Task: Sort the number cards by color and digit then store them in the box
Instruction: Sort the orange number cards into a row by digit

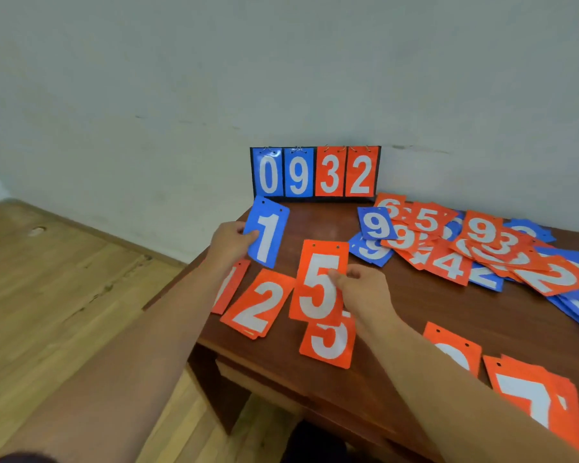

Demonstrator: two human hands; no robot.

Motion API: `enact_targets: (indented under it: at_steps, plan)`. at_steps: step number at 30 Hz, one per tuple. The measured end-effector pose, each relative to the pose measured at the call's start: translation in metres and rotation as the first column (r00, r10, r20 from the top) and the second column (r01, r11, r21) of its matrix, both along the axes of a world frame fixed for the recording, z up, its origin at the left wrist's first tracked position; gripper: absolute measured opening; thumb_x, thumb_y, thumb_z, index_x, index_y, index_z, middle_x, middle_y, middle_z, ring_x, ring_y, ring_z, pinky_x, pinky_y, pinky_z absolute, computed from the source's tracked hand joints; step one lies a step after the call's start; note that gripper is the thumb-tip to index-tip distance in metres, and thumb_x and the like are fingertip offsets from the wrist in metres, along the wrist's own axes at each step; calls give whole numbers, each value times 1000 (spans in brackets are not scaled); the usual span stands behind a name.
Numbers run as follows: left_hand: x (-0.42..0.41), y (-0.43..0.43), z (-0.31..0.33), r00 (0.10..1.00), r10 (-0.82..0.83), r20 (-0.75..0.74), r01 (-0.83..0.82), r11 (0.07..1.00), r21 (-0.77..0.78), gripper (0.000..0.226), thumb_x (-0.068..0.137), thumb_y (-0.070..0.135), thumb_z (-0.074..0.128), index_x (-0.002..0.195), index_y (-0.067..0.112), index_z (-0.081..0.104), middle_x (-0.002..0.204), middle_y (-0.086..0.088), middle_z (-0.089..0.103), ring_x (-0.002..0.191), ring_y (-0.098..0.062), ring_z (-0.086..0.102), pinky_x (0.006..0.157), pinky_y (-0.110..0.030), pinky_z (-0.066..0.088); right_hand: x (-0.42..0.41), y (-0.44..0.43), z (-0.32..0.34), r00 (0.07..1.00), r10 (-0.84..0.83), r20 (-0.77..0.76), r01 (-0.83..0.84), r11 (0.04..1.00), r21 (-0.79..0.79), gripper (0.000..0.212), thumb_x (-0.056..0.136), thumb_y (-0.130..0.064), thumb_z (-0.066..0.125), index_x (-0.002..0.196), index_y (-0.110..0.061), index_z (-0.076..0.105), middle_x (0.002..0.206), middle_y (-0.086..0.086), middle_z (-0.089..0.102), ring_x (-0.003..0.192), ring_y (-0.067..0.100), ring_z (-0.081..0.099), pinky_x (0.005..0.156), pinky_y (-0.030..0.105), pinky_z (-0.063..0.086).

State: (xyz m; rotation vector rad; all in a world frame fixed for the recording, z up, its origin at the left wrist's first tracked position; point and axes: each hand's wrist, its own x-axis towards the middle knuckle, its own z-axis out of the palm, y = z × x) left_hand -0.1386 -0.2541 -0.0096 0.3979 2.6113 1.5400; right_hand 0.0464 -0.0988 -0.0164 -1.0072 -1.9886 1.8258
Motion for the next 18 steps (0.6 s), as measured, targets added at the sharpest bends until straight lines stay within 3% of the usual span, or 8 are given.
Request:
enact_targets:
  at_steps: [3,5,8,12,18]
  plan:
    - [-45,-4,-10,999,30,-32,-34,989,-145,23,88,10,65,110,3,70,108,-14,71,103,-31,67,80,-34,48,-19,-3,-5,999,23,33,-22,999,-24,12,92,-26,66,100,-17,71,99,4,73,94,24,69,86,46,57]
    - [-67,-3,-15,997,33,-63,-46,973,-225,30,87,14,68,115,5,65,113,-12,69,105,-30,65,84,-34,47,-28,-2,-8,998,41,45,-39,998,-40,8,93,-25,65,95,-19,69,98,3,72,92,21,69,85,43,58]
    - [-87,1,-23,994,-7,-105,-31,934,-356,29,87,18,70,112,4,66,114,-13,68,105,-30,63,81,-31,42,-36,2,-12,998,50,27,-49,998,-26,9,92,-24,66,84,-20,66,87,0,71,83,16,70,73,36,59]
    - [-104,1,-46,994,-22,-103,-29,879,-476,35,85,29,75,112,7,70,117,-10,69,109,-28,63,90,-36,47,-40,6,-17,998,62,34,-61,998,-5,9,93,-27,65,85,-23,62,85,-4,67,77,10,65,58,25,50]
    - [-108,3,-53,960,5,-279,-176,788,-590,51,85,56,67,117,17,63,119,-13,56,114,-31,50,91,-38,44,-39,9,-11,998,58,28,-58,998,16,10,93,-29,65,85,-26,60,86,-3,69,80,14,69,63,29,55]
